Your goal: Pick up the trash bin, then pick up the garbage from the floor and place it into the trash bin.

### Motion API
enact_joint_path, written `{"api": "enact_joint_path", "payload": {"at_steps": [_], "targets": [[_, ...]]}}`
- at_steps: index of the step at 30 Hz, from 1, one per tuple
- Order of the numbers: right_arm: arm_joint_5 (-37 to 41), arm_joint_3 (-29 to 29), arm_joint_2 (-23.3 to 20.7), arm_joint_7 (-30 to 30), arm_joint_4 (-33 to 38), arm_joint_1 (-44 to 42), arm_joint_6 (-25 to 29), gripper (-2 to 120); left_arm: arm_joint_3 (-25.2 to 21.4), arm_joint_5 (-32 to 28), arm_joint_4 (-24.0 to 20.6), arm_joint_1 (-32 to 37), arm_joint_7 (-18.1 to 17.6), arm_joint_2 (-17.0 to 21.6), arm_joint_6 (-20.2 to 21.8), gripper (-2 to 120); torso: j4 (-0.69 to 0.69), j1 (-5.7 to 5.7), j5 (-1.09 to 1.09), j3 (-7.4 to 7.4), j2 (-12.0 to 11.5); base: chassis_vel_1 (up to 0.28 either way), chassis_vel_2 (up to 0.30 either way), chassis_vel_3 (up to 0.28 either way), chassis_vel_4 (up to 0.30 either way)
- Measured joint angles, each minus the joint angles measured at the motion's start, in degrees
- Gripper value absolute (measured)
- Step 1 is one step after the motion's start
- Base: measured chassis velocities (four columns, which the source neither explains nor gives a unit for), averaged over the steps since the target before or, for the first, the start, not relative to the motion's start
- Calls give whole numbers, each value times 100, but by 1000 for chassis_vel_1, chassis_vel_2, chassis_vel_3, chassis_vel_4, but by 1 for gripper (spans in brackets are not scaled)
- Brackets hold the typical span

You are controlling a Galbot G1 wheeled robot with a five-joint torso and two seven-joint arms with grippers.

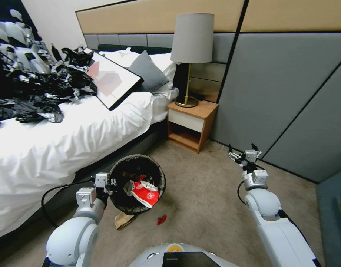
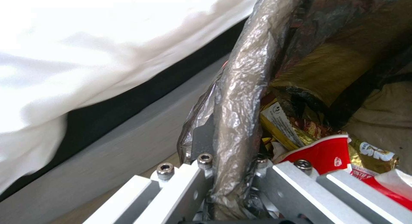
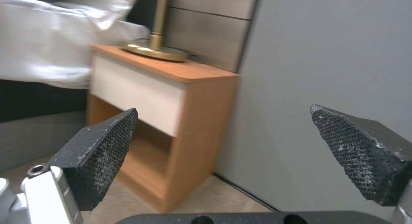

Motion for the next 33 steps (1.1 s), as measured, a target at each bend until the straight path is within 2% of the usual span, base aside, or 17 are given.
{"api": "enact_joint_path", "payload": {"at_steps": [33], "targets": [[-9,-260,5,49,-235,198,-11,100,10,-16,92,-25,9,37,0,0,1,0,0,0,0,120,111,108,111]]}}
